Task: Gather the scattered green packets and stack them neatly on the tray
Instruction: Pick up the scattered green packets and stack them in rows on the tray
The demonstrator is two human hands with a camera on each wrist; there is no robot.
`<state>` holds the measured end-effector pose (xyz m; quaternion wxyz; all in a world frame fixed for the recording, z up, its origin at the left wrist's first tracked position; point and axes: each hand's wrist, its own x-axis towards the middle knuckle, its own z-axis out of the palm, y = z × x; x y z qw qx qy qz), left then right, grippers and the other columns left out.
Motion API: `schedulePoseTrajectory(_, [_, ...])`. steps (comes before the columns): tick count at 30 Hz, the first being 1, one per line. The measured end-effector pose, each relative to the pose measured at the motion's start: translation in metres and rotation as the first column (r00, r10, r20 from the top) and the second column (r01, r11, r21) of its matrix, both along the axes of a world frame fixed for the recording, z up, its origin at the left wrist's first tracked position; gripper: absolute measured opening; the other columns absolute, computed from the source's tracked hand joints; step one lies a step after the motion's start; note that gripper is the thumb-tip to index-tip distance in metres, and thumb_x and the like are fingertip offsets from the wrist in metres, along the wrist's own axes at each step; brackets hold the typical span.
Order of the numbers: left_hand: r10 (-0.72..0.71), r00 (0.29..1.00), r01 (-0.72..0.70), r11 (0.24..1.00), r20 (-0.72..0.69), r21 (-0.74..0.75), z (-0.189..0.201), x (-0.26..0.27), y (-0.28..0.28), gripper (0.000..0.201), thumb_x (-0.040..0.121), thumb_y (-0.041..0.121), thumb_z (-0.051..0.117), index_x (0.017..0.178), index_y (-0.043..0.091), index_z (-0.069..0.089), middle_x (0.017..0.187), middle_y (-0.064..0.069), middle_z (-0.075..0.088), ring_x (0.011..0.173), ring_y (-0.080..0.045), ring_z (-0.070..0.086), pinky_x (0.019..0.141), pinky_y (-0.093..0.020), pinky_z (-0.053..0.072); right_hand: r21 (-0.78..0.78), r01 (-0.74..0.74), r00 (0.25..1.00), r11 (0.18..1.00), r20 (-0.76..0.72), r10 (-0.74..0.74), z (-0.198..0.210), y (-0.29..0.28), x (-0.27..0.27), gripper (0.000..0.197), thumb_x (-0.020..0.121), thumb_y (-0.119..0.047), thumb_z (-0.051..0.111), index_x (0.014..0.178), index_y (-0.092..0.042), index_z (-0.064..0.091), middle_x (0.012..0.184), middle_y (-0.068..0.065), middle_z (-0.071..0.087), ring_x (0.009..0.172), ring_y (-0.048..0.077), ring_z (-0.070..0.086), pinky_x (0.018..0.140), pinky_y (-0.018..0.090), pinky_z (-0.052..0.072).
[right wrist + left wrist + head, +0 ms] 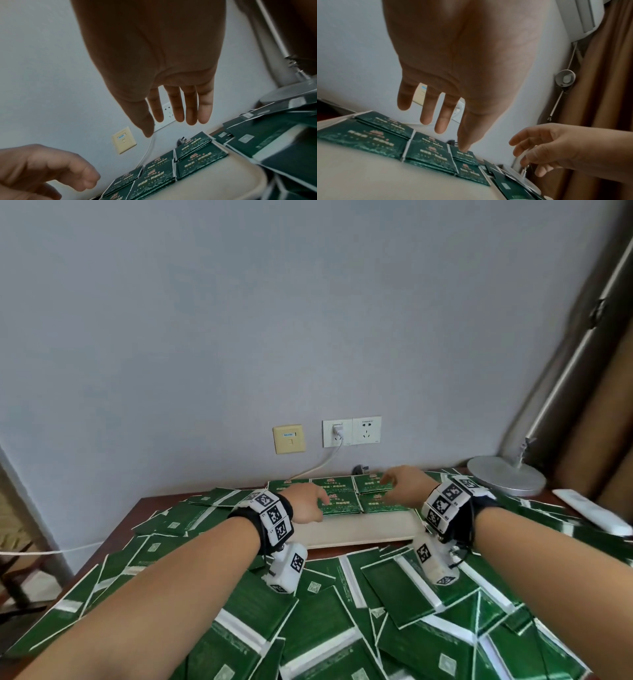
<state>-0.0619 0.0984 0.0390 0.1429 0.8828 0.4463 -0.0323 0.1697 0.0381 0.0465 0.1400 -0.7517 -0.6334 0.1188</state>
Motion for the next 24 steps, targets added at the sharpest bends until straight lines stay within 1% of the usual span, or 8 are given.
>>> schedulePoseTrajectory(6, [-0.080, 0.997, 0.080, 0.997, 0.005, -0.001, -0.003, 0.031, -0.037, 0.047, 0.093, 0.022, 0.062, 0.139, 0.018, 0.053, 0.143, -0.005, 0.051, 0.127, -0.024, 0.050, 0.098, -0.028, 0.038, -0.077, 0.066, 0.997, 0.995, 0.048, -0.063, -0.004, -0.057, 0.024, 0.052, 0.076, -0.026, 0.075, 0.125, -0.019, 0.060, 0.128, 0.000, 0.060, 0.109, 0.018, 0.059, 0.095, 0.030, 0.049])
schedulePoseTrajectory(8, [-0.098, 0.995, 0.098, 0.995, 0.005, -0.011, -0.010, 0.040, -0.045, 0.045, 0.093, 0.023, 0.063, 0.137, 0.018, 0.054, 0.139, -0.005, 0.052, 0.124, -0.024, 0.051, 0.098, -0.028, 0.039, -0.100, 0.085, 0.994, 0.991, 0.075, -0.078, -0.010, -0.073, 0.029, 0.053, 0.078, -0.024, 0.074, 0.128, -0.018, 0.059, 0.129, -0.001, 0.060, 0.111, 0.018, 0.059, 0.089, 0.024, 0.047])
schedulePoseTrajectory(11, [-0.101, 0.995, 0.102, 0.994, 0.003, -0.032, -0.023, 0.048, -0.055, 0.044, 0.090, 0.024, 0.065, 0.134, 0.021, 0.056, 0.134, -0.004, 0.054, 0.120, -0.024, 0.052, 0.095, -0.028, 0.041, -0.150, 0.109, 0.992, 0.983, 0.081, -0.097, -0.026, -0.091, 0.034, 0.053, 0.079, -0.025, 0.074, 0.128, -0.015, 0.058, 0.126, 0.001, 0.061, 0.102, 0.018, 0.061, 0.073, 0.021, 0.049])
schedulePoseTrajectory(12, [-0.097, 0.995, 0.097, 0.995, 0.004, -0.038, -0.027, 0.050, -0.056, 0.044, 0.090, 0.024, 0.065, 0.133, 0.021, 0.057, 0.133, -0.003, 0.054, 0.117, -0.023, 0.053, 0.092, -0.027, 0.042, -0.173, 0.116, 0.991, 0.978, 0.087, -0.102, -0.032, -0.094, 0.034, 0.054, 0.079, -0.026, 0.075, 0.128, -0.015, 0.057, 0.126, 0.002, 0.062, 0.101, 0.018, 0.061, 0.074, 0.022, 0.050])
schedulePoseTrajectory(15, [-0.100, 0.995, 0.099, 0.994, -0.016, -0.051, -0.037, 0.050, -0.062, 0.044, 0.090, 0.025, 0.064, 0.134, 0.021, 0.056, 0.131, -0.004, 0.056, 0.111, -0.021, 0.056, 0.086, -0.025, 0.043, -0.218, 0.147, 0.986, 0.965, 0.111, -0.125, -0.050, -0.101, 0.035, 0.059, 0.078, -0.033, 0.077, 0.130, -0.016, 0.057, 0.128, 0.001, 0.061, 0.112, 0.019, 0.059, 0.094, 0.028, 0.049])
schedulePoseTrajectory(16, [-0.099, 0.995, 0.098, 0.994, -0.026, -0.056, -0.040, 0.049, -0.063, 0.045, 0.091, 0.025, 0.064, 0.134, 0.021, 0.055, 0.131, -0.003, 0.056, 0.110, -0.021, 0.056, 0.085, -0.025, 0.044, -0.219, 0.159, 0.984, 0.963, 0.112, -0.137, -0.054, -0.102, 0.034, 0.059, 0.077, -0.035, 0.077, 0.130, -0.017, 0.057, 0.128, 0.000, 0.061, 0.112, 0.019, 0.059, 0.095, 0.029, 0.049])
schedulePoseTrajectory(21, [-0.075, 0.997, 0.072, 0.995, -0.030, -0.069, -0.047, 0.035, -0.065, 0.041, 0.091, 0.025, 0.064, 0.132, 0.021, 0.059, 0.129, -0.003, 0.058, 0.106, -0.019, 0.056, 0.087, -0.026, 0.044, -0.210, 0.187, 0.979, 0.960, 0.124, -0.163, -0.066, -0.101, 0.025, 0.065, 0.071, -0.046, 0.080, 0.125, -0.017, 0.056, 0.121, 0.000, 0.062, 0.105, 0.018, 0.060, 0.084, 0.028, 0.049])
schedulePoseTrajectory(24, [-0.051, 0.999, 0.051, 0.995, 0.003, -0.083, -0.048, 0.024, -0.066, 0.039, 0.091, 0.023, 0.065, 0.130, 0.020, 0.061, 0.130, -0.004, 0.058, 0.106, -0.019, 0.056, 0.090, -0.026, 0.045, -0.204, 0.193, 0.974, 0.960, 0.157, -0.163, -0.071, -0.097, 0.019, 0.071, 0.068, -0.043, 0.083, 0.127, -0.016, 0.054, 0.122, 0.001, 0.062, 0.107, 0.020, 0.060, 0.086, 0.030, 0.050])
